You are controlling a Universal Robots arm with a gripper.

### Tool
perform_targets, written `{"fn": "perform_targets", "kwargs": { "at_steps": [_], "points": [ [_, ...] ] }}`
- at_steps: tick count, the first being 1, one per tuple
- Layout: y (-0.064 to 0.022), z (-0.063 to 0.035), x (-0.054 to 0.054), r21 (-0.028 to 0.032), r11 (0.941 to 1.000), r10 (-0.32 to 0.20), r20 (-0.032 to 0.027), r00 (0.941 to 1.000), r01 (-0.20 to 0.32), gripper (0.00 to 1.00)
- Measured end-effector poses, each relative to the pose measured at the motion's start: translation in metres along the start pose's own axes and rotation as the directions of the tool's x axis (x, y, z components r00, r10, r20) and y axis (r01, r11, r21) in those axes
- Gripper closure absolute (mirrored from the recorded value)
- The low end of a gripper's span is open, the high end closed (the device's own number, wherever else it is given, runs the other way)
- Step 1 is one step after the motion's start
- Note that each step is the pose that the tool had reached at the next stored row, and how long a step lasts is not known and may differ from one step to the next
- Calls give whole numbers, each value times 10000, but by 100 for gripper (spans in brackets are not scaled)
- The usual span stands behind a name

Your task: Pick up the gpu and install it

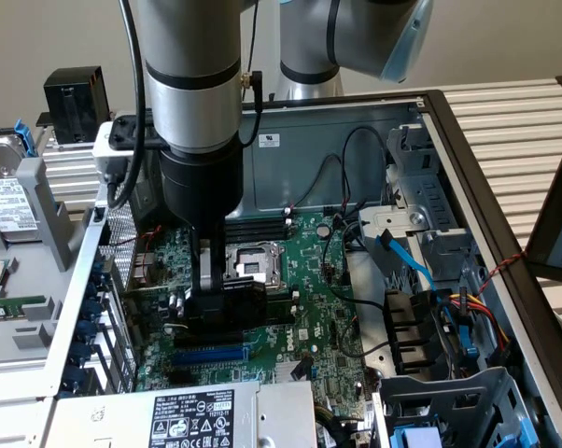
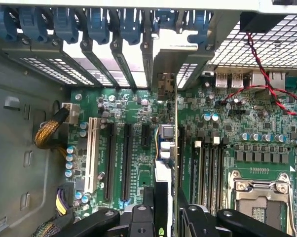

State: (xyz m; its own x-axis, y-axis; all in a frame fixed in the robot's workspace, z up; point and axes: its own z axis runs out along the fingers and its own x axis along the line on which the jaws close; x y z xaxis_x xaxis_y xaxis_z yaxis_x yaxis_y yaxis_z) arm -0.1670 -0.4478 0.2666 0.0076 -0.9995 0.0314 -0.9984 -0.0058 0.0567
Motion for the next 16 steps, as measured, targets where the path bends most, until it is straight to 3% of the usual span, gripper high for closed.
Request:
{"fn": "perform_targets", "kwargs": {
  "at_steps": [16],
  "points": [
    [13,47,13,29,10000,65,-3,10000,-65,73]
  ]
}}
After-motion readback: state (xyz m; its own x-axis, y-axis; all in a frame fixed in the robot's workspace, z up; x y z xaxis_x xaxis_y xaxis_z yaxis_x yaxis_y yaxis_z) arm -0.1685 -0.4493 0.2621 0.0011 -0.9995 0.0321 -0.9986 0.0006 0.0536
